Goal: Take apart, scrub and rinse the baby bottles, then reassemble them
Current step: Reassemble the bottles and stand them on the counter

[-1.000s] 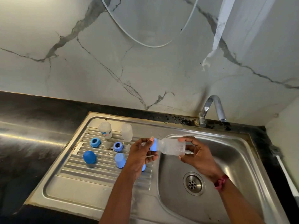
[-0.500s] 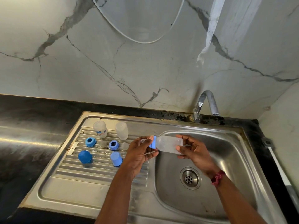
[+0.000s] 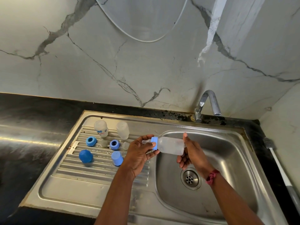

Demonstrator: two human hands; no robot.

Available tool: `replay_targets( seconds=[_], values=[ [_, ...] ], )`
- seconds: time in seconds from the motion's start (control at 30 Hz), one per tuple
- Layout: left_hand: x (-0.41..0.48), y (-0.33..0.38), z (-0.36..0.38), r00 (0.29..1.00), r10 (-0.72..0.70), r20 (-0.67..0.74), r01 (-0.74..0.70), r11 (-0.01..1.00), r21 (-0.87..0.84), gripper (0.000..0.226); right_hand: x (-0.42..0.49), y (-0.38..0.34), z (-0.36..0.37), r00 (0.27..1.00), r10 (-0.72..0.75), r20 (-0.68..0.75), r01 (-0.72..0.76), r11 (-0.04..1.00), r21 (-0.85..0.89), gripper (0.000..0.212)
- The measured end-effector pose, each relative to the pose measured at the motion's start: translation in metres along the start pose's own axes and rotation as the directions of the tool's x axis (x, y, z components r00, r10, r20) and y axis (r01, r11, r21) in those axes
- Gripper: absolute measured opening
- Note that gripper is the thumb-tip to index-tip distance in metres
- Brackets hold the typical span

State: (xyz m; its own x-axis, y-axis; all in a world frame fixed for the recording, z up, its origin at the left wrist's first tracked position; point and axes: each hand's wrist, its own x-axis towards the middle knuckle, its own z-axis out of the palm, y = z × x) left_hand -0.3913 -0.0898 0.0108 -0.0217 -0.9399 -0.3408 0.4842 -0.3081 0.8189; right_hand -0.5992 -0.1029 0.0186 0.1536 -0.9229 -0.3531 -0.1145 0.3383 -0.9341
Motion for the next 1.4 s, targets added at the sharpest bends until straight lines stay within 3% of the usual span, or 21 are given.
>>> replay_targets(
  seconds=[0.13,0.4,0.7,0.8,0.93,1.17,1.27,1.4],
  values=[
    [0.002,-0.003,-0.002,0.999,-0.010,-0.051,0.007,0.999,-0.047,0.020,-0.002,-0.001,-0.001,0.999,0.028,0.031,-0.026,0.998,-0.054,0.072],
    [0.006,-0.008,0.001,0.997,-0.031,-0.068,0.025,0.996,-0.091,0.021,-0.002,-0.006,-0.004,0.999,-0.039,0.033,0.042,0.994,-0.098,0.033],
    [0.006,-0.004,-0.002,0.998,-0.019,-0.065,0.015,0.997,-0.070,0.019,0.001,-0.001,-0.012,0.981,-0.191,0.013,0.190,0.962,-0.197,0.063],
    [0.006,-0.003,-0.004,0.999,-0.003,-0.034,0.001,0.999,-0.052,0.022,0.000,-0.001,-0.010,0.977,-0.214,0.002,0.213,0.971,-0.106,0.051],
    [0.005,-0.002,-0.005,0.999,0.033,0.028,-0.033,0.999,-0.006,0.029,-0.003,-0.006,-0.006,0.990,-0.144,-0.002,0.144,0.988,-0.060,0.039],
    [0.004,-0.005,-0.001,0.997,0.043,0.065,-0.044,0.999,0.008,0.036,0.000,-0.002,-0.001,0.997,-0.019,-0.071,0.011,0.994,-0.109,0.068],
    [0.003,-0.007,0.002,0.999,0.026,0.022,-0.025,0.999,-0.047,0.033,0.000,-0.001,-0.004,1.000,-0.002,0.010,0.003,0.996,-0.095,0.068],
    [0.005,-0.007,0.000,1.000,0.001,-0.021,-0.004,0.991,-0.133,0.032,-0.005,-0.002,-0.013,0.986,-0.028,0.166,0.043,0.995,-0.087,0.051]
  ],
)
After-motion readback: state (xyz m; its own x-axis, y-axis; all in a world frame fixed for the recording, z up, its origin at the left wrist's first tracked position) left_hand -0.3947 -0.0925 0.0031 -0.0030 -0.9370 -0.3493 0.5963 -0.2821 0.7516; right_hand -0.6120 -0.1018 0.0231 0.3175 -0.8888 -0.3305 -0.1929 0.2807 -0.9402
